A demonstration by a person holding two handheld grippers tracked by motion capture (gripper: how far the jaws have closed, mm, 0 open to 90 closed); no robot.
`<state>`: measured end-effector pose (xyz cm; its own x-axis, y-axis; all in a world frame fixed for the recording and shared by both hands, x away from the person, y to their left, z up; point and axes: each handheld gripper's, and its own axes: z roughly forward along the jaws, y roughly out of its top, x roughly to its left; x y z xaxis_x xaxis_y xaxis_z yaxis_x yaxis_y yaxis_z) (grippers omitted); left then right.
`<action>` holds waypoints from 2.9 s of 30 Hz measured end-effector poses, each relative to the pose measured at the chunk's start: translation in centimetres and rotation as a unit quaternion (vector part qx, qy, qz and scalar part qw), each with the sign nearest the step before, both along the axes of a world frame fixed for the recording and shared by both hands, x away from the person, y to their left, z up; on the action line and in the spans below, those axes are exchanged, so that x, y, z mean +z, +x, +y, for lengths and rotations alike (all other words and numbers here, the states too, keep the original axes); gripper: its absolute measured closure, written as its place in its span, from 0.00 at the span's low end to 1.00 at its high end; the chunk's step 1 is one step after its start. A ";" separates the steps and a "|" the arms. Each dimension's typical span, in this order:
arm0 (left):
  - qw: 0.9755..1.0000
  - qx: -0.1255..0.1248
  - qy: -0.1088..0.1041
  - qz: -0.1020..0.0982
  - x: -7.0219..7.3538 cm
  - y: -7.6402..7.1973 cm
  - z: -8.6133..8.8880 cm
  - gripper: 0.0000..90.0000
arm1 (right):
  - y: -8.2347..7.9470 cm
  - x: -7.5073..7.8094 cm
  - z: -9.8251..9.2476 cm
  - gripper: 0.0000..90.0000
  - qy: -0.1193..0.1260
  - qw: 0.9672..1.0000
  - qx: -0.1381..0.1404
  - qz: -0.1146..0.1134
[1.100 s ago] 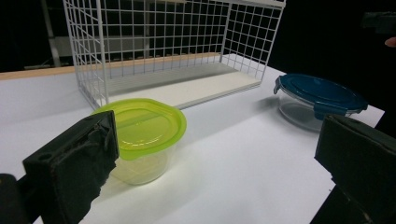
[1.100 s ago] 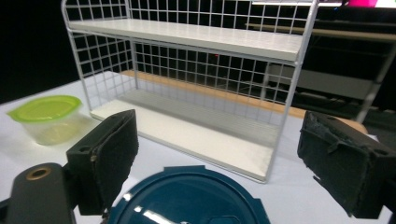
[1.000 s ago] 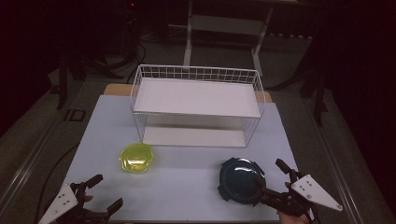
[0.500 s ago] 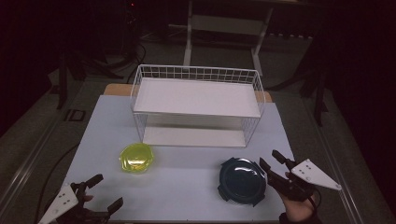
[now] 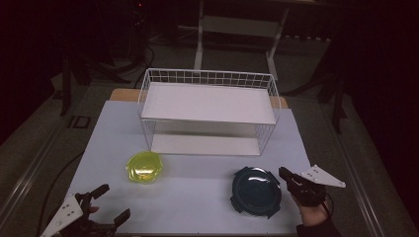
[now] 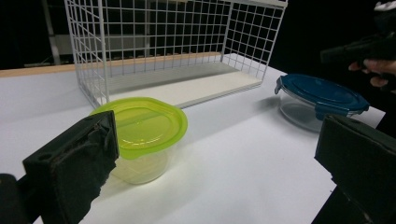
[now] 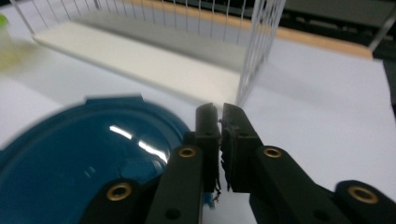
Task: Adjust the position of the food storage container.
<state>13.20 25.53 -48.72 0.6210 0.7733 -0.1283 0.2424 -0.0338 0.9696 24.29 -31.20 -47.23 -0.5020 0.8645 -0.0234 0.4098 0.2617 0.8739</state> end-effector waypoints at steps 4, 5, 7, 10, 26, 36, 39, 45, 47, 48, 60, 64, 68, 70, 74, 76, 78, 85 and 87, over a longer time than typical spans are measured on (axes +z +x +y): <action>1.000 0.000 0.000 -0.001 0.0 0.0 0.0 0.00 | 0.2 -1.2 -0.3 0.99 -0.003 1.000 -0.001 0.025; 1.000 0.000 0.000 -0.001 0.0 0.0 0.0 0.00 | 0.1 -1.4 -0.4 0.99 -0.003 1.000 0.000 0.028; 1.000 0.000 0.000 0.000 0.0 0.0 0.0 0.00 | 0.1 -1.9 -0.5 0.99 -0.010 0.999 -0.003 0.033; 1.000 -0.001 0.001 0.000 0.0 0.0 -0.1 0.00 | 0.2 -2.3 -0.8 1.00 -0.006 0.999 -0.006 0.041; 1.000 -0.001 0.001 -0.001 0.0 -0.1 -0.1 0.00 | -0.3 -2.5 0.2 1.00 0.004 0.998 0.009 0.059; 1.000 -0.002 0.002 -0.002 0.0 -0.1 -0.1 0.00 | -1.3 -2.5 -1.0 1.00 0.018 0.997 0.007 0.070; 1.000 -0.002 0.002 -0.002 0.0 -0.1 -0.1 0.00 | -1.3 -2.8 -0.8 1.00 0.017 0.996 0.016 0.082; 1.000 -0.002 0.003 -0.002 0.0 -0.1 -0.1 0.00 | -1.5 -2.9 -0.5 1.00 0.011 0.996 0.023 0.085; 1.000 -0.003 0.003 -0.001 0.0 0.0 -0.2 0.00 | -1.6 -2.9 -0.4 1.00 0.010 0.996 0.023 0.086; 1.000 -0.003 0.004 -0.001 0.0 0.0 -0.2 0.00 | -1.7 -2.9 -0.3 1.00 0.013 0.996 0.026 0.087; 1.000 -0.005 0.005 0.000 0.0 0.0 -0.3 0.00 | -2.6 -3.1 2.1 1.00 0.021 0.991 0.077 0.110; 1.000 -0.005 0.005 0.001 0.0 0.0 -0.4 0.00 | -2.8 -3.1 2.6 1.00 0.022 0.989 0.089 0.113; 1.000 -0.006 0.005 0.001 0.0 0.0 -0.4 0.00 | -2.9 -3.1 3.0 1.00 0.024 0.988 0.099 0.115; 1.000 -0.007 0.005 0.001 -0.1 0.0 -0.4 0.00 | -2.9 -3.1 3.2 1.00 0.026 0.987 0.101 0.118; 1.000 -0.008 0.007 0.003 -0.1 0.1 -0.4 0.00 | -2.9 -3.2 3.5 1.00 0.036 0.986 0.106 0.122; 1.000 -0.008 0.007 0.003 -0.1 0.1 -0.4 0.00 | -2.9 -3.2 3.8 1.00 0.032 0.987 0.106 0.120; 1.000 -0.009 0.007 0.003 -0.1 0.1 -0.5 0.00 | -2.9 -3.2 4.0 1.00 0.028 0.987 0.107 0.118; 1.000 -0.011 0.008 0.004 -0.1 0.2 -0.5 0.00 | -2.8 -3.2 4.6 1.00 0.027 0.985 0.119 0.120; 1.000 -0.012 0.009 0.004 -0.1 0.2 -0.6 0.00 | -2.8 -3.1 4.8 1.00 0.025 0.985 0.120 0.119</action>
